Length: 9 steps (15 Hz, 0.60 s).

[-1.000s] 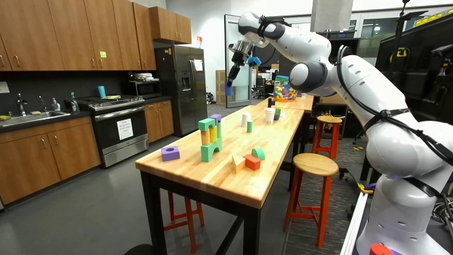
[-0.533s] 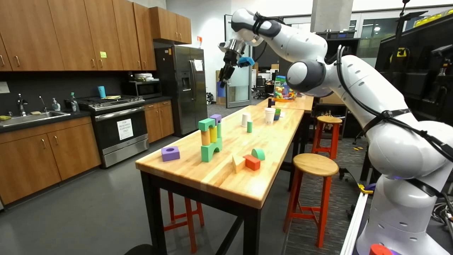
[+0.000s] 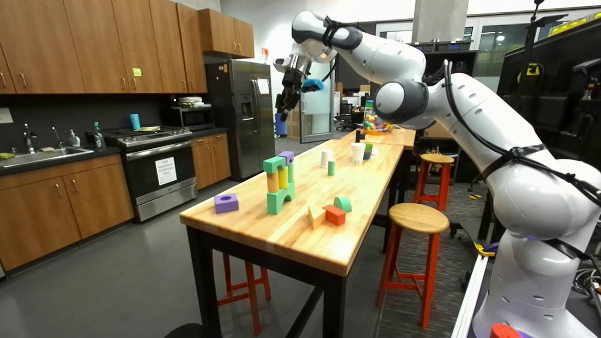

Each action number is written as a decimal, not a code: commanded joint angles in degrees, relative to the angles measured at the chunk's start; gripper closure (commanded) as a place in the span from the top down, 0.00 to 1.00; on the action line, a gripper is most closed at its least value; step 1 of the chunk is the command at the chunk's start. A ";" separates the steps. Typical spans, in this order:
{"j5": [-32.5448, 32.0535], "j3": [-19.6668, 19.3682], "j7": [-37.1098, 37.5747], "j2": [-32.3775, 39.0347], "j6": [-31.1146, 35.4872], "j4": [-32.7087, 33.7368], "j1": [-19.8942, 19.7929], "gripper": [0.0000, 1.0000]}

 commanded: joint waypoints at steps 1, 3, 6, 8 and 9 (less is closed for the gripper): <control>0.00 0.00 -0.15 0.00 -0.06 0.01 -0.26 0.16; 0.19 0.14 -0.61 0.49 -0.59 0.04 -0.35 0.16; 0.45 0.82 -3.63 1.31 -1.18 -0.30 0.38 0.16; 0.31 1.09 -6.43 1.71 -1.74 -0.61 0.88 0.16; 0.74 1.71 -8.08 1.80 -2.38 -0.82 0.77 0.16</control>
